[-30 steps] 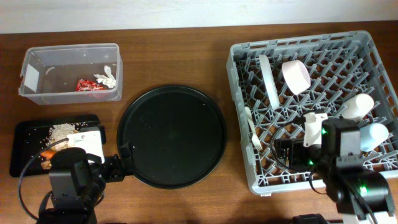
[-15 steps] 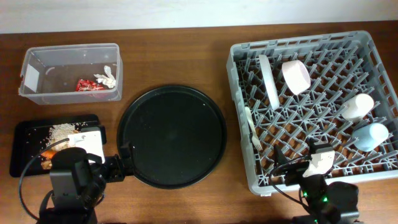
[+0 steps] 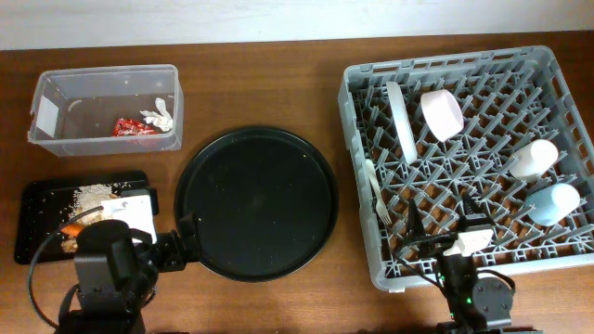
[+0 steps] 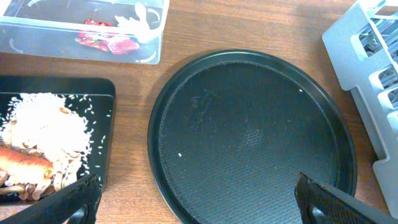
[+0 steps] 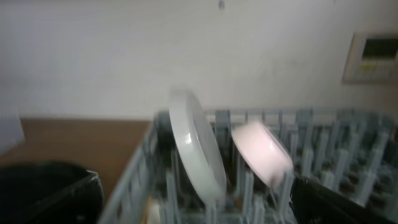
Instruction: Sort waste into correct bins and load items into the dishwasher rack
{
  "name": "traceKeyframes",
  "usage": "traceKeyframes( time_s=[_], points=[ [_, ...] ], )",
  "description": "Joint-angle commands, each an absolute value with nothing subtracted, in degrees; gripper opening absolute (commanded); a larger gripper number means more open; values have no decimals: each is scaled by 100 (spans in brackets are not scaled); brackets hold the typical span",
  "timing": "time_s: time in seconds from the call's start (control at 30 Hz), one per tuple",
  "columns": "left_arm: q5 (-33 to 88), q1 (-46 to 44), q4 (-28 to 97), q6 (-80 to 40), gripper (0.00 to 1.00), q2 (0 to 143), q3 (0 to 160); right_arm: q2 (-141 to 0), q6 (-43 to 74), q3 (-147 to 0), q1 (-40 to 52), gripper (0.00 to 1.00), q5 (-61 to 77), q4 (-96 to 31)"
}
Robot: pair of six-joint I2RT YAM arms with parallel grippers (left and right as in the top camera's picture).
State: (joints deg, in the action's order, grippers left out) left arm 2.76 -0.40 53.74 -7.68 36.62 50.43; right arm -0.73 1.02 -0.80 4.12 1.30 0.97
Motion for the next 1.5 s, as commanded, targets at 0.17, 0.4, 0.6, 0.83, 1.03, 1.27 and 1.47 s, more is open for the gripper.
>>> traceKeyframes(
  time_s=[0.17,0.4,0.6,0.83,1.03,1.27,1.47],
  points=[
    [261,-21,5363,-698,99,3640,5006,-19,-108,-32,449,99,-8,-467],
    [261,-21,5363,-698,99,3640,5006,-19,-108,-32,449,99,-8,-464],
    [261,-21,5363,-698,99,3640,5006,-19,-108,-32,449,99,-8,-464],
    [261,-21,5365,-696,99,3640,5006,-19,-108,-32,449,99,-8,-464],
    [261,-23,5367,-698,99,3590,4995,-19,-108,-32,449,99,-8,-464],
    [-200,-93,5092,-670,99,2783,4237,-19,-108,-32,449,99,-8,-464],
    [-259,-248,3389,-672,99,1330,2327,-19,-108,-32,449,99,-8,-464]
  ],
)
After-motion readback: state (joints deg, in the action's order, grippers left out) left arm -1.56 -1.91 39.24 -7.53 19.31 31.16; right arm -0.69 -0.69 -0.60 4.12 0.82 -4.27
